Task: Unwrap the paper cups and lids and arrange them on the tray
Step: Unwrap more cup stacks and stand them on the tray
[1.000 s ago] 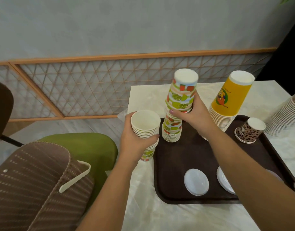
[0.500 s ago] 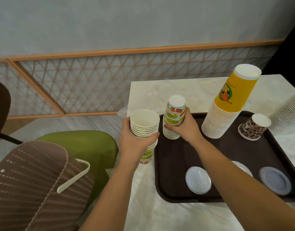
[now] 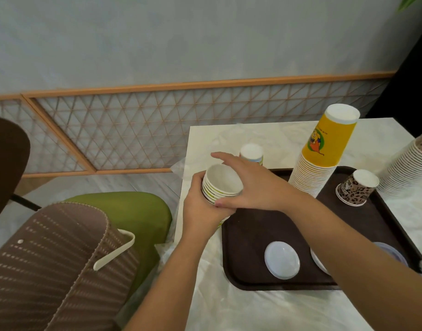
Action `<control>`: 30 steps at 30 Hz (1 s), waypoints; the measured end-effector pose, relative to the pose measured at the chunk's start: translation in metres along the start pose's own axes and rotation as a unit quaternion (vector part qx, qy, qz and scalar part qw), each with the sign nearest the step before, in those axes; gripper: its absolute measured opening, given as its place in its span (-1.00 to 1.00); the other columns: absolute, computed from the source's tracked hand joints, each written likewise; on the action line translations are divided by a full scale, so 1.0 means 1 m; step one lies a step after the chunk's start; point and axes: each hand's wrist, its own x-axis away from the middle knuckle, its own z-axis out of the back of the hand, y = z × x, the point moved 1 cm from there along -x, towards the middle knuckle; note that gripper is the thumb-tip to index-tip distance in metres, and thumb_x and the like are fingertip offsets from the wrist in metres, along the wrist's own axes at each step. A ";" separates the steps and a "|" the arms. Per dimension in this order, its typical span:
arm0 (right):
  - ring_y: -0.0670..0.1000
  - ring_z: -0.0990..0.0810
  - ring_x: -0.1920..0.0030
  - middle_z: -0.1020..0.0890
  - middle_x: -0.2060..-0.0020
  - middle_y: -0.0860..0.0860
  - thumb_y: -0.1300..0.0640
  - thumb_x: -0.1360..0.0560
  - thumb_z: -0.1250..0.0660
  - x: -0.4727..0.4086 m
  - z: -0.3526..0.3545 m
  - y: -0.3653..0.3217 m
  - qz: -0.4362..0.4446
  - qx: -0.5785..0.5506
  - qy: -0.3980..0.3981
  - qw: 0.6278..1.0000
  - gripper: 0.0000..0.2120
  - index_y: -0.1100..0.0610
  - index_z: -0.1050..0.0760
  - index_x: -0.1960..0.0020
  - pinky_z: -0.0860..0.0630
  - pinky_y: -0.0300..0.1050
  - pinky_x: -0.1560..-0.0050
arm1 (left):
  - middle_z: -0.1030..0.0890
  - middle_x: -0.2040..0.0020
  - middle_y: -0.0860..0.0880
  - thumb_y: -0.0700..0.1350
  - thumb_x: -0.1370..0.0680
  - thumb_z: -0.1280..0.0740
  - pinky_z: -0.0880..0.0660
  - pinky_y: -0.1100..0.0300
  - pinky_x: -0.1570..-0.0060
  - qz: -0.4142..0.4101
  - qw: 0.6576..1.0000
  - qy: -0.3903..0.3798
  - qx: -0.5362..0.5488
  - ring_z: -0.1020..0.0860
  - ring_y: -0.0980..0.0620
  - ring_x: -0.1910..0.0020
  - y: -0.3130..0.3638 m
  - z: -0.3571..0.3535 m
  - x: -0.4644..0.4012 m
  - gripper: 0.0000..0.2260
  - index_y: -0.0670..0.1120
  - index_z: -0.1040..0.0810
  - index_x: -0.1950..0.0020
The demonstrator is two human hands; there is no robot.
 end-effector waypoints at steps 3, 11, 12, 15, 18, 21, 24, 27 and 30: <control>-0.17 -0.36 -0.25 -0.39 -0.29 -0.11 -0.12 -0.31 -0.51 0.000 0.002 -0.002 0.001 -0.015 0.014 1.000 -0.16 -0.16 -0.13 -0.46 -0.31 -0.28 -0.22 | -0.59 0.04 0.21 -0.06 -0.15 -0.54 -0.47 0.47 0.19 -0.004 1.000 -0.004 -0.005 -0.54 0.35 0.07 0.002 0.001 0.001 -0.43 0.20 -0.39 -0.07; -0.19 -0.43 -0.23 -0.42 -0.18 -0.28 -0.05 -0.33 -0.51 0.014 0.051 0.002 -0.014 -0.119 0.073 0.990 -0.34 -0.18 -0.29 -0.34 -0.45 -0.20 -0.19 | -0.62 0.01 0.13 -0.17 -0.22 -0.60 -0.57 0.11 0.04 0.021 0.999 0.029 0.004 -0.60 0.13 0.02 -0.003 0.013 -0.002 -0.40 0.08 -0.43 -0.16; -0.22 -0.45 -0.21 -0.44 -0.16 -0.28 0.01 -0.34 -0.52 0.016 0.055 0.004 -0.021 -0.125 0.062 0.990 -0.36 -0.15 -0.31 -0.33 -0.48 -0.23 -0.14 | -0.62 0.01 0.13 -0.17 -0.22 -0.60 -0.57 0.10 0.04 0.022 0.999 0.033 0.012 -0.60 0.12 0.01 -0.002 0.014 -0.004 -0.41 0.07 -0.43 -0.15; -0.20 -0.49 -0.15 -0.47 -0.15 -0.18 0.10 -0.31 -0.55 0.018 0.057 0.010 -0.037 -0.103 0.043 0.993 -0.36 -0.09 -0.33 -0.29 -0.54 -0.23 -0.07 | -0.61 -0.01 0.12 -0.20 -0.23 -0.60 -0.57 0.12 0.02 0.017 0.998 0.043 0.030 -0.59 0.12 0.00 0.001 0.014 -0.006 -0.42 0.05 -0.44 -0.15; -0.12 -0.48 -0.12 -0.46 -0.15 -0.10 0.06 -0.25 -0.58 0.014 0.052 0.018 -0.044 -0.021 0.036 0.998 -0.30 -0.05 -0.33 -0.30 -0.47 -0.30 -0.07 | -0.60 -0.04 0.10 -0.21 -0.23 -0.60 -0.56 0.08 -0.02 0.010 0.998 0.045 0.042 -0.58 0.12 -0.03 0.005 0.013 -0.008 -0.41 0.04 -0.45 -0.17; -0.11 -0.47 -0.08 -0.45 -0.10 -0.08 0.02 -0.22 -0.60 0.007 0.044 0.023 -0.032 0.041 0.055 0.997 -0.25 0.01 -0.37 -0.33 -0.33 -0.49 0.01 | -0.60 -0.07 0.06 -0.21 -0.23 -0.60 -0.56 0.03 -0.07 0.014 0.997 0.048 0.054 -0.58 0.08 -0.06 0.006 0.013 -0.012 -0.40 0.02 -0.45 -0.18; -0.09 -0.52 -0.12 -0.51 -0.12 -0.06 0.05 -0.23 -0.60 -0.001 0.037 0.026 -0.030 -0.076 0.188 0.979 -0.31 0.01 -0.39 -0.29 -0.38 -0.40 -0.06 | -0.58 -0.10 0.06 -0.19 -0.22 -0.61 -0.54 0.00 -0.11 0.017 0.997 0.049 0.050 -0.55 0.05 -0.11 0.005 0.013 -0.014 -0.38 0.04 -0.44 -0.20; -0.09 -0.56 -0.15 -0.56 -0.16 -0.05 0.11 -0.27 -0.58 -0.014 0.027 0.038 -0.063 -0.250 0.274 0.926 -0.34 -0.01 -0.34 -0.28 -0.52 -0.16 -0.10 | -0.55 -0.11 0.06 -0.18 -0.23 -0.60 -0.54 0.01 -0.11 0.012 0.998 0.043 0.036 -0.52 0.04 -0.13 0.003 0.012 -0.014 -0.37 0.03 -0.43 -0.22; -0.11 -0.55 -0.13 -0.56 -0.14 -0.07 0.14 -0.29 -0.57 -0.024 0.011 0.060 -0.112 -0.256 0.281 0.918 -0.33 0.07 -0.33 -0.30 -0.50 -0.18 -0.10 | -0.54 -0.10 0.05 -0.18 -0.23 -0.61 -0.55 0.01 -0.09 0.007 0.999 0.040 0.029 -0.52 0.03 -0.12 0.001 0.012 -0.014 -0.37 0.01 -0.43 -0.22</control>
